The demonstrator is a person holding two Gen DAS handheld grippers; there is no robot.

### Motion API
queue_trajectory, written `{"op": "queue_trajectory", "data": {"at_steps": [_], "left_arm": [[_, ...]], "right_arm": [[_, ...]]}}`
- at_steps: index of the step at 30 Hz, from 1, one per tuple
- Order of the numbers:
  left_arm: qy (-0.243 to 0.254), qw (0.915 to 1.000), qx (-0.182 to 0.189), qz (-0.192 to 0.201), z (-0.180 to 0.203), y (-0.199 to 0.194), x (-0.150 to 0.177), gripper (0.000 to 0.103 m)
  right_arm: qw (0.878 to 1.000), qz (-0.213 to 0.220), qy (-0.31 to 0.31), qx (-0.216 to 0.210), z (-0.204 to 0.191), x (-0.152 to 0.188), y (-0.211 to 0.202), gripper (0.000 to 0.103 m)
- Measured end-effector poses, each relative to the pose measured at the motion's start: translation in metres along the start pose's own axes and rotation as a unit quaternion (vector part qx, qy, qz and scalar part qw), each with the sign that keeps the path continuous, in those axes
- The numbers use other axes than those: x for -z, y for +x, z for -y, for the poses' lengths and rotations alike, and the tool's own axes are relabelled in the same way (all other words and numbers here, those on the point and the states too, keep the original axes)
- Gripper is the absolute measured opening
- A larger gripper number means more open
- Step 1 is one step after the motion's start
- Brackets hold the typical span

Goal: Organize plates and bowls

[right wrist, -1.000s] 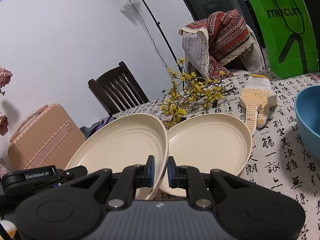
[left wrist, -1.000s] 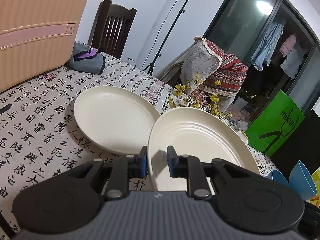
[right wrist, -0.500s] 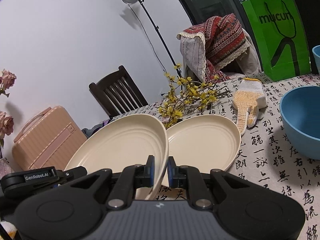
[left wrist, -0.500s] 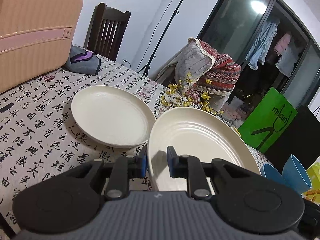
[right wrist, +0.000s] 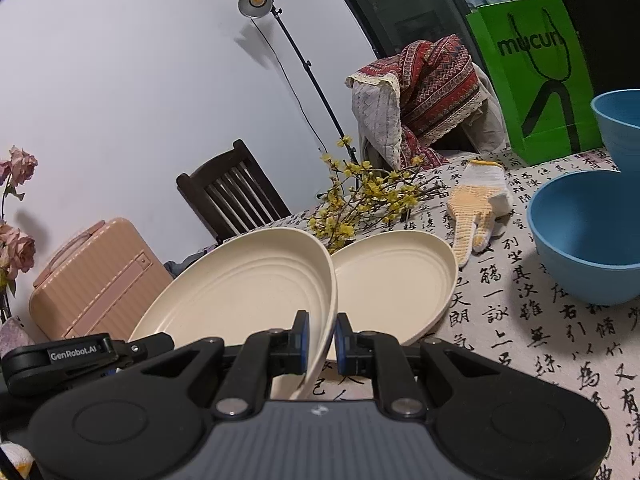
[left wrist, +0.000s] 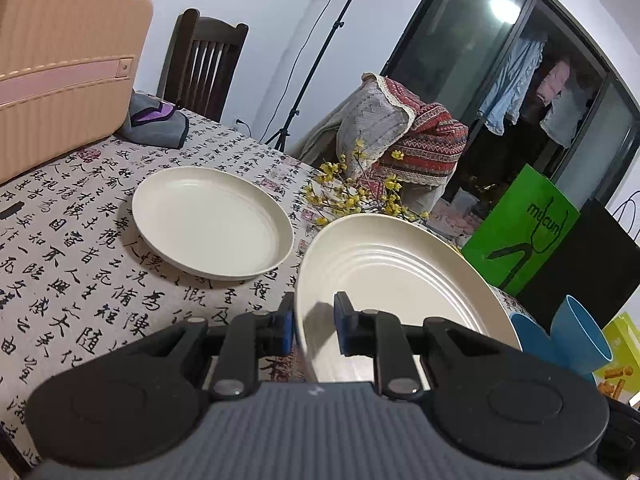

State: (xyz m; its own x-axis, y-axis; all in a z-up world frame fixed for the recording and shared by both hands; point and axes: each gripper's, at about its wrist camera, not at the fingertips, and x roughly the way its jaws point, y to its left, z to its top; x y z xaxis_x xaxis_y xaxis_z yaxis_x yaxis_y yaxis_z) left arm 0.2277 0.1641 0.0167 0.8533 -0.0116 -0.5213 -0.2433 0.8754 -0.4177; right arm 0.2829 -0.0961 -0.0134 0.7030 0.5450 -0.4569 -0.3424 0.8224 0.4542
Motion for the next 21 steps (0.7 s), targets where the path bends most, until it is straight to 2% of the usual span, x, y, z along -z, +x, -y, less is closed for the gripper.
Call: {"op": "queue_trajectory", "data": {"at_steps": [21], "left_arm": [[0.008,0.9998,0.020,-0.007,0.016,-0.014,0.019,0.019]], "right_arm": [[1.000,0.010,0.006,0.011,0.014,0.011,-0.033,0.013]]}}
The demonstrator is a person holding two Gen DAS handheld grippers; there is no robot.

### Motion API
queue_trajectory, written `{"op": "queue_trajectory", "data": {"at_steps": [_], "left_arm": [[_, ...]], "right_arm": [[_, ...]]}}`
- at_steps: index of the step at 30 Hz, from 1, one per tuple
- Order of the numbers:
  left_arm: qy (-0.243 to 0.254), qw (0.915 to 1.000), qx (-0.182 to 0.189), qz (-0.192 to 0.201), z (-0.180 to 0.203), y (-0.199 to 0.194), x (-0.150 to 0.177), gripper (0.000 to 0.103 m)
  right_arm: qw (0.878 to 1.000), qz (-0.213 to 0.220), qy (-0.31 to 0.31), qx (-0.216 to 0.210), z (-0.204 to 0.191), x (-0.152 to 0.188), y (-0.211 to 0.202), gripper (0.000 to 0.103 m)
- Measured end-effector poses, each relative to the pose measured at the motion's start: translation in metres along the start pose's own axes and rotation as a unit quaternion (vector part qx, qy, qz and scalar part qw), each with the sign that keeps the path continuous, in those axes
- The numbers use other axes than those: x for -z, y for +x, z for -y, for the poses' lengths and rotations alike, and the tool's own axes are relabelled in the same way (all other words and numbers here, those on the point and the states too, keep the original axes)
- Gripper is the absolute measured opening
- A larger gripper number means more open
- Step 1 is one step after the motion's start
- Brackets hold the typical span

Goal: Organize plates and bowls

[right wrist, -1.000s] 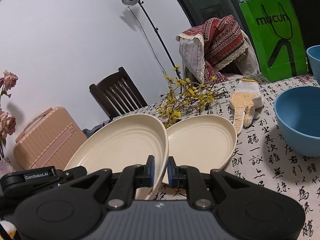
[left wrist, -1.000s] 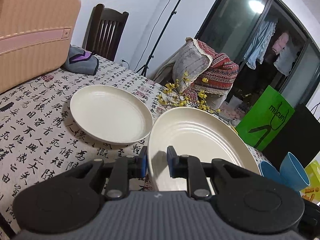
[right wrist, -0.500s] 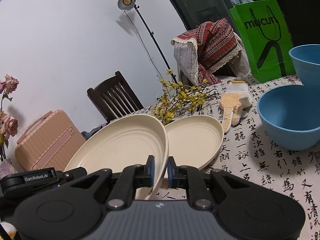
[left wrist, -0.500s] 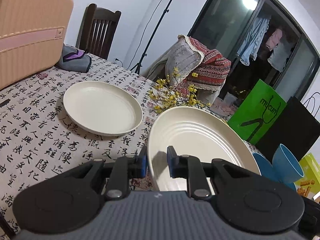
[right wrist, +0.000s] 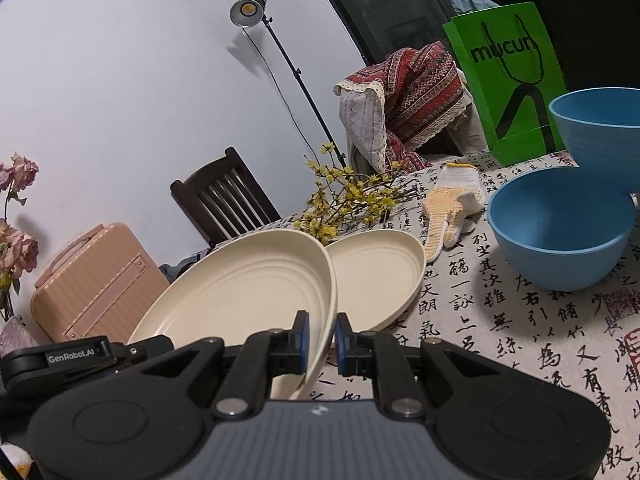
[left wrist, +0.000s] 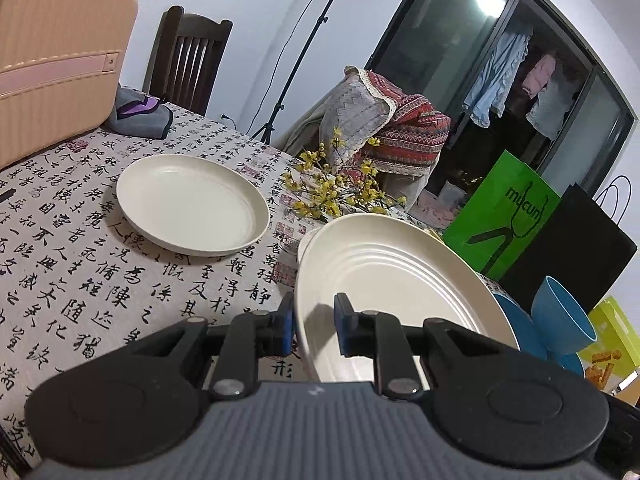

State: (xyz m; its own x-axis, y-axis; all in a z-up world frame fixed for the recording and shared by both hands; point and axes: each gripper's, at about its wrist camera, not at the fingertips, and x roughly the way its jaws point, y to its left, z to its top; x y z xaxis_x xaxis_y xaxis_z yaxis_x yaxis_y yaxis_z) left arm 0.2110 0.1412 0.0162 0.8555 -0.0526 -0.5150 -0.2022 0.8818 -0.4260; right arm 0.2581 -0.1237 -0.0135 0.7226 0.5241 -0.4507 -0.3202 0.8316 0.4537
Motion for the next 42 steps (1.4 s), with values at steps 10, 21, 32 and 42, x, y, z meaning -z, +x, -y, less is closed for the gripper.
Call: {"op": "queue_trajectory", "data": {"at_steps": [10,21,32,42], "left_arm": [[0.005,0.9999,0.010,-0.002,0.008,-0.008,0.010,0.019],[0.012,0.9997,0.021,-0.001,0.020,-0.021,0.021,0.019],[0.019,0.9994,0.028,-0.002,0.030,-0.034,0.033,0.019],[0.021,0.9994,0.029,-0.004,0.036,-0.043,0.044,0.019]], "right_arm": [[1.000,0.006,0.003,0.005,0.007,0.005,-0.018,0.013],[1.000,0.018,0.005,0.012,0.012,0.011,-0.043,0.013],[0.999,0.028,0.008,0.017,0.017,0.019,-0.065,0.013],[0.999,0.031,0.013,0.019,0.021,0.028,-0.080,0.013]]}}
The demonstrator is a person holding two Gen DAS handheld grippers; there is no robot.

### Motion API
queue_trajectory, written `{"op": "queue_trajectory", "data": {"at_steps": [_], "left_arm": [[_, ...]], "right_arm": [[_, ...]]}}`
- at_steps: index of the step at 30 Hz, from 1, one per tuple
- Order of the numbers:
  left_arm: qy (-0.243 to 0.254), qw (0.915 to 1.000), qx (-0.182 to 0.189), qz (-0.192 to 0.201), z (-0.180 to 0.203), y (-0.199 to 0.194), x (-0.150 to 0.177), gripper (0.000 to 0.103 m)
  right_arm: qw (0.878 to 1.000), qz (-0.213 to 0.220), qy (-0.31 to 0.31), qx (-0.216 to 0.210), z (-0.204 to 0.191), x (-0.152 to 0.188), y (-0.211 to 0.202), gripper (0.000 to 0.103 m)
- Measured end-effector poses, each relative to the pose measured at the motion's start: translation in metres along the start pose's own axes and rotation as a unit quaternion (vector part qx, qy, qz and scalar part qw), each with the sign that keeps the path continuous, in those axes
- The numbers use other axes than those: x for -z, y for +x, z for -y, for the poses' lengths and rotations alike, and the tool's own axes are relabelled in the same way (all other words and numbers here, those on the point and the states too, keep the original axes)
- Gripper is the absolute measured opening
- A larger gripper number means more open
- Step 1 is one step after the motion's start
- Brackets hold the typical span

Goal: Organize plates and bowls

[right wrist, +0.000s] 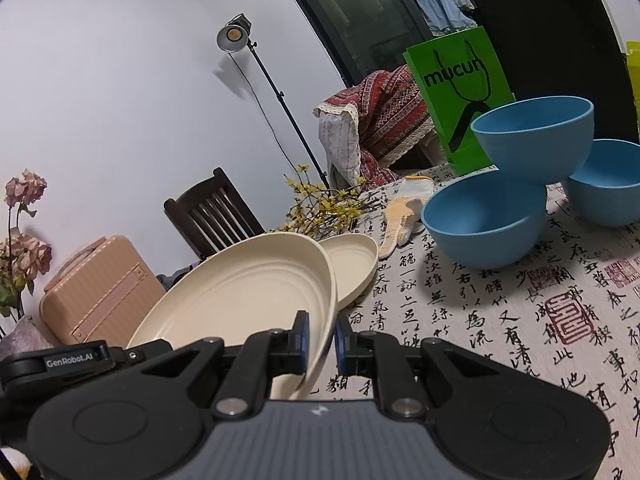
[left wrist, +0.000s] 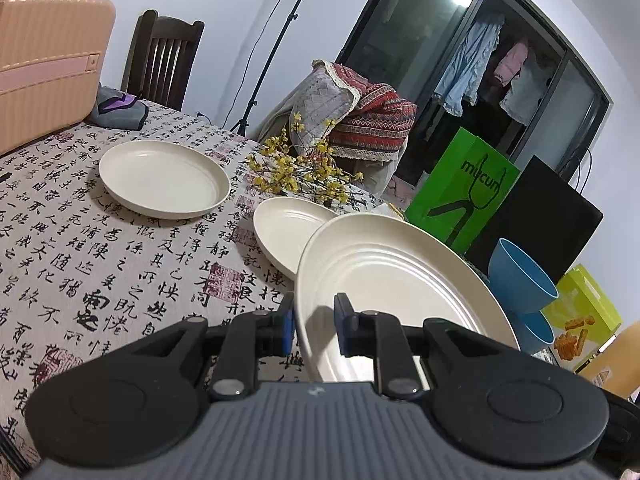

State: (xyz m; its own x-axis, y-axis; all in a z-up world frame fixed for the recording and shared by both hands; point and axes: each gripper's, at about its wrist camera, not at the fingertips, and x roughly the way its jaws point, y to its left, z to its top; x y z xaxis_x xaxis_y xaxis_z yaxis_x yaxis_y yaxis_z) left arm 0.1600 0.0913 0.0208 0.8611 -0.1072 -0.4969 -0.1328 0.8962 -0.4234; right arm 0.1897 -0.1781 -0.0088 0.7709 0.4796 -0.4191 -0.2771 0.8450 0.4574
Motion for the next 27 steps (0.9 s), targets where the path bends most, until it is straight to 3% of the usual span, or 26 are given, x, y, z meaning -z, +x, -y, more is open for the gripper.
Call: {"op": "queue_trajectory", "data": {"at_steps": [27], "left_arm": [[0.009,0.9999,0.007,-0.005,0.025,-0.022,0.033,0.019]], "right_arm": [[1.000,0.009,0.005,0.004,0.022,0.017,-0.042,0.013]]}}
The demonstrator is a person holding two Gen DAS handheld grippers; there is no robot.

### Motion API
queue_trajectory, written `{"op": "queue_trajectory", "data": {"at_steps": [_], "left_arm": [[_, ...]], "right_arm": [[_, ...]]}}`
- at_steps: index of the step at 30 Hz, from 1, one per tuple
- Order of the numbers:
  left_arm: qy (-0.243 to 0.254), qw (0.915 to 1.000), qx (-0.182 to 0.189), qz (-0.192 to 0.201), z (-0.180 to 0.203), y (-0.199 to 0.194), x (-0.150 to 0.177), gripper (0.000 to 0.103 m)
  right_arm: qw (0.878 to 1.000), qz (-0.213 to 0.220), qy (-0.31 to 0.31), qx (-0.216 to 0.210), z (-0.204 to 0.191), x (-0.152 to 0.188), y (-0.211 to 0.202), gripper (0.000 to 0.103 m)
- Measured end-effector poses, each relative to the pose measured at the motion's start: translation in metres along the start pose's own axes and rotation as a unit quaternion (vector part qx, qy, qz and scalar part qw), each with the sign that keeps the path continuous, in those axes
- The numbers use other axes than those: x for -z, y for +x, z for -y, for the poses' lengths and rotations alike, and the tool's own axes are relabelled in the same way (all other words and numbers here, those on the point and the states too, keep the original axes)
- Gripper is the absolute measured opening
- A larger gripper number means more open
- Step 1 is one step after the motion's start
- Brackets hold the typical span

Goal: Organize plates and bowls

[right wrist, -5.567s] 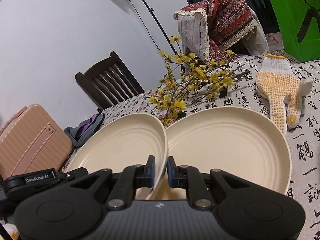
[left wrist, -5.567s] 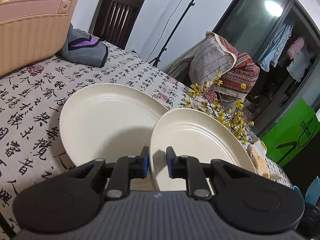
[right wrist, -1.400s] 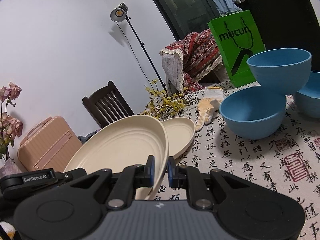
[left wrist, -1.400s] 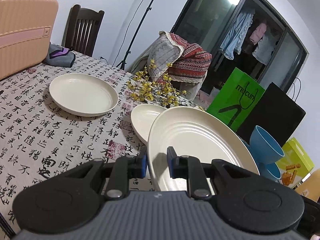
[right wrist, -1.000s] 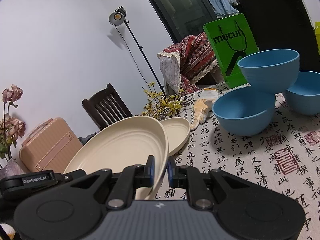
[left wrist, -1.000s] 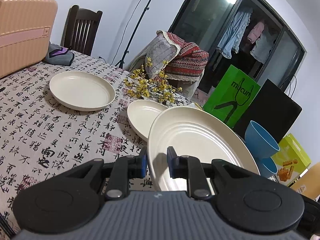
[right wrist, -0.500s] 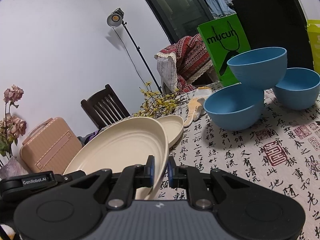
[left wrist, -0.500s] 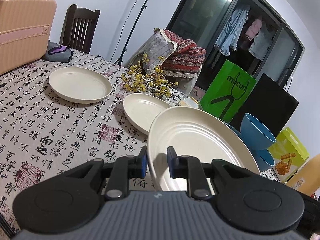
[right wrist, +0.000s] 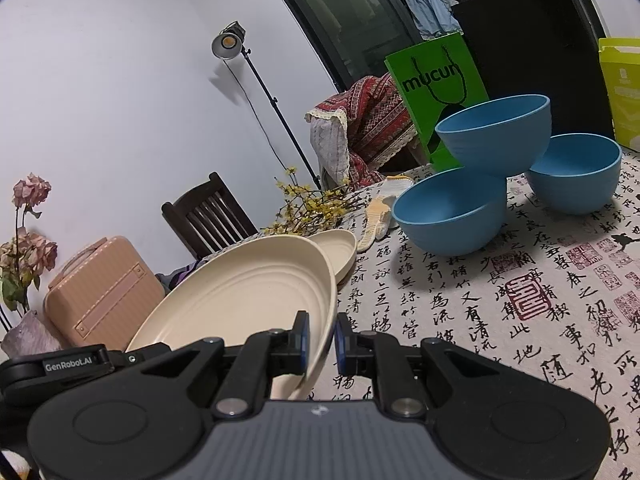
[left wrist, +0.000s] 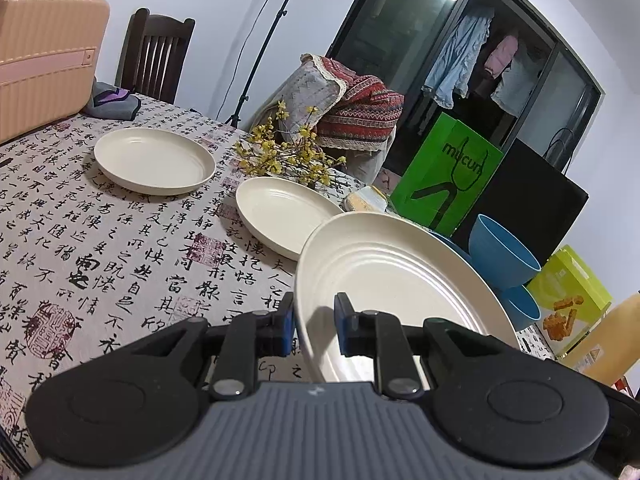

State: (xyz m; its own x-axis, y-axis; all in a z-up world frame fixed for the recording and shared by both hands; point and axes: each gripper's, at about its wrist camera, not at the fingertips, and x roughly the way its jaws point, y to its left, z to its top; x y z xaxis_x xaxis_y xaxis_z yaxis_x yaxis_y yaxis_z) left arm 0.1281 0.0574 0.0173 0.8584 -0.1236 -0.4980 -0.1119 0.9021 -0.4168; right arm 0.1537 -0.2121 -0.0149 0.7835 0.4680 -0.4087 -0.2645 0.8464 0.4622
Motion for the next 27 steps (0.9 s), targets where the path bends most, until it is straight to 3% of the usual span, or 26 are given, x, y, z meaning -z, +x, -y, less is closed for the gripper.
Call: {"op": "queue_trajectory", "data": {"at_steps": [27], "left_arm": [[-0.003,0.9997,0.014,-0.022,0.002,0.001,0.029,0.019]], "right_arm": [[1.000,-0.005,0.010,0.014,0.015,0.020,-0.017,0.013]]}}
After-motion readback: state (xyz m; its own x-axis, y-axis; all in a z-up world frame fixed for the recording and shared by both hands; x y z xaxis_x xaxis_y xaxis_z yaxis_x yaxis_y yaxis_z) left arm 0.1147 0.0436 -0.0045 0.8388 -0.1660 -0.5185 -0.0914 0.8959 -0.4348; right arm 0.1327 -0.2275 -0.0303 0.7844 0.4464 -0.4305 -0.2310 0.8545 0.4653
